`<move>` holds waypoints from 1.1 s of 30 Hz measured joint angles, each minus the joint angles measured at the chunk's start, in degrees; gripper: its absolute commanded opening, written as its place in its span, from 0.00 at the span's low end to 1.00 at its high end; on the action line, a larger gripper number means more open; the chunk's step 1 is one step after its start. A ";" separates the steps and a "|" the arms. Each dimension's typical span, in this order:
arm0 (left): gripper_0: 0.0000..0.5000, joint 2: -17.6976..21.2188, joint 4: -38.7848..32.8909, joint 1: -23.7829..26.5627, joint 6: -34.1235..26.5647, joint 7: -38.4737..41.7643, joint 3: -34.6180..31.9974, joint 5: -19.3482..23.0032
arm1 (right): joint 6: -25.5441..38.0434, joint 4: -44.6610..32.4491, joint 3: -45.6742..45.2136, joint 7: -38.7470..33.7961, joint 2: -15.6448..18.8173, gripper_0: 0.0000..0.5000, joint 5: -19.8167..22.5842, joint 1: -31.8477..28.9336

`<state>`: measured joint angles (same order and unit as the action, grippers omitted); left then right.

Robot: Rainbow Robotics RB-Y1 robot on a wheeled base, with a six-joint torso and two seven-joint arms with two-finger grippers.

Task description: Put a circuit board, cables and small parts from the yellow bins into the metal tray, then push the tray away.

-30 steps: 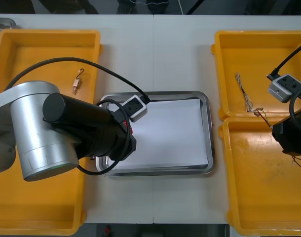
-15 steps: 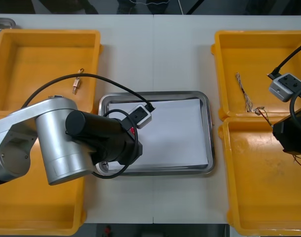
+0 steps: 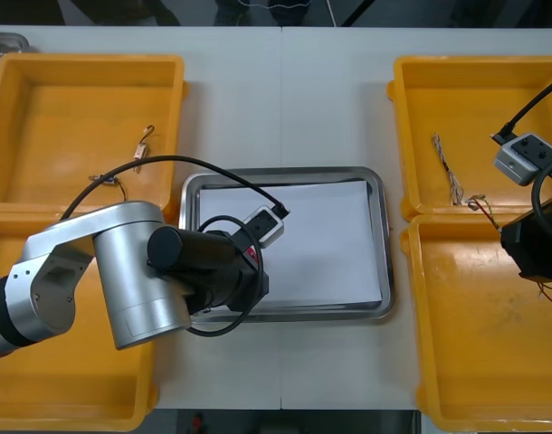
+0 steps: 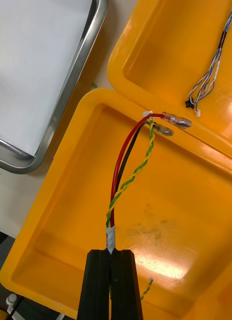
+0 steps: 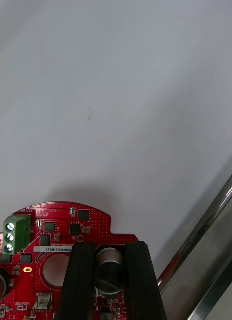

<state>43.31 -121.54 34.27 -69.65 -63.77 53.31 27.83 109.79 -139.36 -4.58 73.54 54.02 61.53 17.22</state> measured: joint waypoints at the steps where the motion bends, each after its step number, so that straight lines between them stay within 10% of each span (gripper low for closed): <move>1: 0.00 0.00 0.02 0.00 0.00 0.01 0.10 -0.02 | 0.00 0.00 0.00 0.00 0.00 0.00 0.00 0.00; 20: 0.01 0.00 1.67 0.00 1.35 0.70 1.70 -0.49 | 0.00 0.09 0.00 0.00 0.00 0.00 -0.23 0.01; 27: 0.86 0.00 1.67 0.00 1.36 0.70 1.70 -0.73 | 0.00 0.33 0.00 0.00 0.00 0.00 -0.27 0.01; 33: 1.00 0.00 1.67 0.00 1.42 0.70 1.70 -0.94 | 0.00 0.34 0.00 0.00 0.00 0.00 -0.64 0.01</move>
<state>43.31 -119.87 34.27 -68.23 -63.07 55.01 26.89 109.79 -139.02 -4.58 73.54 54.02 60.89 17.23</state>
